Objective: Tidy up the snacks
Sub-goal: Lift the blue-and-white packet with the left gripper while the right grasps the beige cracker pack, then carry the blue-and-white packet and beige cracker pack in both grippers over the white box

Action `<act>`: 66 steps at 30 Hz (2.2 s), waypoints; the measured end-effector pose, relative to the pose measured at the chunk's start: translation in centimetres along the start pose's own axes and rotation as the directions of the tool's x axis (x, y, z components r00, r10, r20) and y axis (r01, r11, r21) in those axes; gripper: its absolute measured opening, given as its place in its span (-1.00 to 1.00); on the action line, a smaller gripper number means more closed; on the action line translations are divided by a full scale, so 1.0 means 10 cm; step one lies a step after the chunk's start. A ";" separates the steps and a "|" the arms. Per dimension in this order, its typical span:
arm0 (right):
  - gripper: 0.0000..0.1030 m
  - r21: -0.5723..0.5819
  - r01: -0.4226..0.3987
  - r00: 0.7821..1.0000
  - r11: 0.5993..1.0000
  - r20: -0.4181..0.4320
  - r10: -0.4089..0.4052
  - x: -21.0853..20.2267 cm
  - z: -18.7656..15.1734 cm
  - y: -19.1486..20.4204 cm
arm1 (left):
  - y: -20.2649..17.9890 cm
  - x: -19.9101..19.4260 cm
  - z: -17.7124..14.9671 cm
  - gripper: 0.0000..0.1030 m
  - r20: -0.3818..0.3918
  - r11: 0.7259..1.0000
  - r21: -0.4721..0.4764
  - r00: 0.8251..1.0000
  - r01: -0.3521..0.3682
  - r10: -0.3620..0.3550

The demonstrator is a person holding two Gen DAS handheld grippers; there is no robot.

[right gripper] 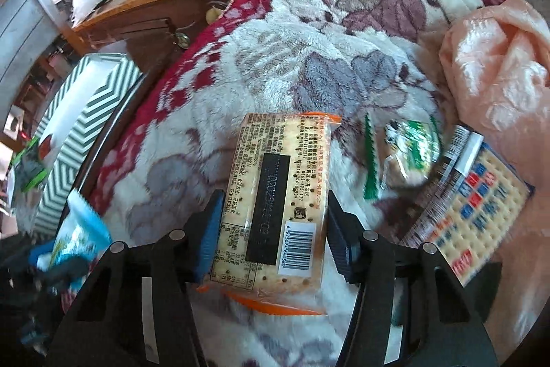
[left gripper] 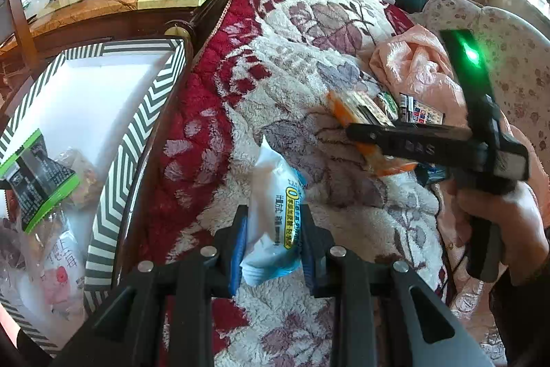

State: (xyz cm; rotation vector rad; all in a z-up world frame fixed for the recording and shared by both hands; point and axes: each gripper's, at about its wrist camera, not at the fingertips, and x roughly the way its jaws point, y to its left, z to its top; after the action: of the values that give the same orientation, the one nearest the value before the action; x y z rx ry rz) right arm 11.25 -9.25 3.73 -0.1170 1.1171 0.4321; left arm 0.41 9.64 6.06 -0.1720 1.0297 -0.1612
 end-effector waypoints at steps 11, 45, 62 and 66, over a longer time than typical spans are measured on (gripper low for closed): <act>0.01 -0.079 -0.005 0.997 0.997 -0.080 -0.001 -0.12 -0.22 0.18 | 0.00 -0.16 -0.07 -0.42 0.013 1.000 -0.009 1.000 -0.021 0.021; 0.03 -0.190 -0.182 0.983 0.965 -0.050 0.176 -0.39 -0.11 1.19 | 0.58 -0.73 -0.13 -0.42 0.110 0.982 -0.125 0.981 -0.145 0.159; 0.03 -0.294 -0.222 0.975 0.930 -0.069 0.211 -0.38 0.03 1.87 | 1.29 -0.97 -0.17 -0.42 0.130 0.939 -0.263 0.956 -0.222 0.263; 0.03 -0.310 -0.225 0.974 0.924 -0.071 0.213 -0.38 0.05 1.96 | 1.37 -0.97 -0.19 -0.42 0.125 0.933 -0.279 0.955 -0.226 0.269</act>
State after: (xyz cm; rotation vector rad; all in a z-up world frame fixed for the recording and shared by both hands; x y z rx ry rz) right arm 2.62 7.67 9.74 -0.2844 1.0938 0.8132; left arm -5.40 24.94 10.24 -0.2881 0.8989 0.2188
